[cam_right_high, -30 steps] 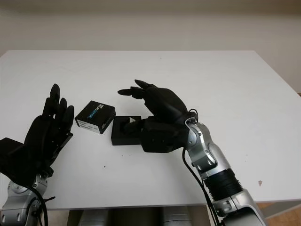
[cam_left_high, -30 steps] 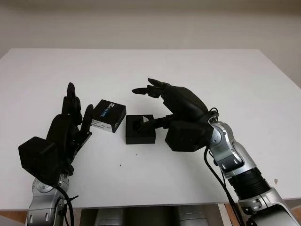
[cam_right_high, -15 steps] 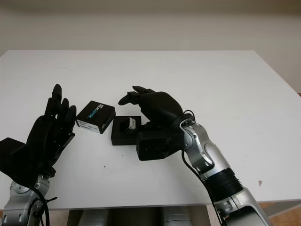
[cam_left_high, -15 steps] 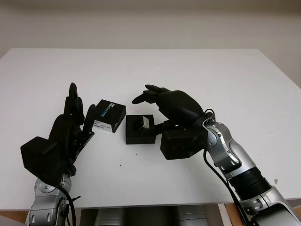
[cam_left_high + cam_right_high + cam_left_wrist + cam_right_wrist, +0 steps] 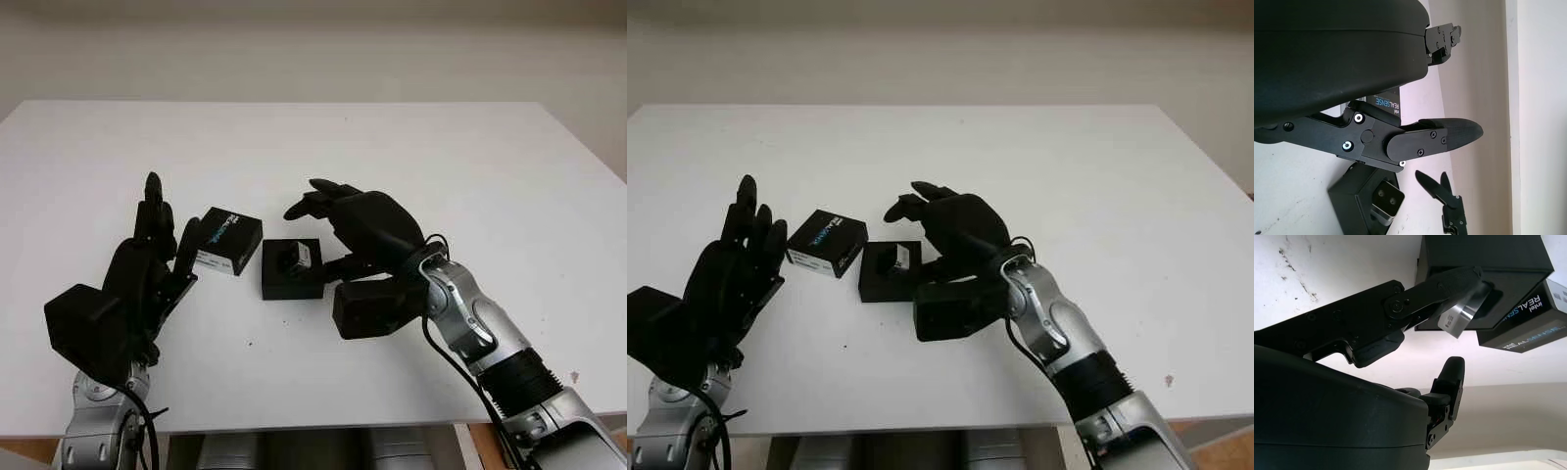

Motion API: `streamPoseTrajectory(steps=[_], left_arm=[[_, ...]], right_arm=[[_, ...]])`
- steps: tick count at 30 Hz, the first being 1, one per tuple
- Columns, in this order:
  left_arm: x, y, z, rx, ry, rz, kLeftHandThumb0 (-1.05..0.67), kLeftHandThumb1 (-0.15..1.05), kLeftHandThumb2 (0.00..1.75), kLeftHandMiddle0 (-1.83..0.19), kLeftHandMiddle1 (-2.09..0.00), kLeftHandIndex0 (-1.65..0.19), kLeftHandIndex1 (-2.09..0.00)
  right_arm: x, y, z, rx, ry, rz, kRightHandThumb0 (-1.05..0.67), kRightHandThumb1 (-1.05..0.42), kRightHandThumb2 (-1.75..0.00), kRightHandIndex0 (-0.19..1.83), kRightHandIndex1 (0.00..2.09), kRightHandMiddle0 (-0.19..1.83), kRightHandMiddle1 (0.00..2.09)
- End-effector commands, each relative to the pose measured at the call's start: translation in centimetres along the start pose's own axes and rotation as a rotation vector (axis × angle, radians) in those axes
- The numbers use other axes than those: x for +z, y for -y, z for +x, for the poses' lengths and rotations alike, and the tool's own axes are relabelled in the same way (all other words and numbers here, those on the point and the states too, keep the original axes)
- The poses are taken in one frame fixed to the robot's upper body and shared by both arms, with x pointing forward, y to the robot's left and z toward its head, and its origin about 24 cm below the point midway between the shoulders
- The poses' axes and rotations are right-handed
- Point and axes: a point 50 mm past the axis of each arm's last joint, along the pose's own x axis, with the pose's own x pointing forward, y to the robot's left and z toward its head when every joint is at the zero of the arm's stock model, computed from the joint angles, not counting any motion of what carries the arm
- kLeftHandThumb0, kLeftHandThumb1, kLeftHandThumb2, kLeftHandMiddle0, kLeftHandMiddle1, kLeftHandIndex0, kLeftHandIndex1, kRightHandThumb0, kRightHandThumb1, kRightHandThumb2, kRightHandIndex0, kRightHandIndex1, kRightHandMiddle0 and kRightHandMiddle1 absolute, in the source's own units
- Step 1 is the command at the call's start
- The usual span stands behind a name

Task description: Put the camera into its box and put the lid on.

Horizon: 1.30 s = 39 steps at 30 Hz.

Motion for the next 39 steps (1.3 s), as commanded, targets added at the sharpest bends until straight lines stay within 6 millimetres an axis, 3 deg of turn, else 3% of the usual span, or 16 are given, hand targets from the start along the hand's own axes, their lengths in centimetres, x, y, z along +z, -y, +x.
streamPoseTrajectory(steps=[1, 20, 39], left_arm=[[0.0, 0.1, 0.0, -0.001, 0.005, 0.001, -0.63, 1.05, 0.52, 0.19, 0.00, 0.19, 0.00], [0.0, 0.2, -0.2, 0.010, 0.001, -0.002, -0.63, 1.05, 0.50, 0.19, -0.02, 0.19, -0.02], [-0.1, 0.1, -0.4, 0.013, 0.001, 0.006, -0.63, 1.05, 0.51, 0.19, -0.03, 0.18, -0.02]], right_arm=[[0.3, 0.2, 0.4, -0.022, 0.018, -0.006, -0.74, -0.93, -0.05, 0.29, 0.09, 0.26, 0.93], [0.1, -0.9, 0.5, -0.014, 0.034, 0.016, -0.68, -0.94, -0.06, 0.35, 0.10, 0.35, 1.10], [0.1, -1.4, 0.3, -0.049, 0.064, 0.008, -0.47, -0.98, -0.06, 0.49, 0.15, 0.50, 1.34]])
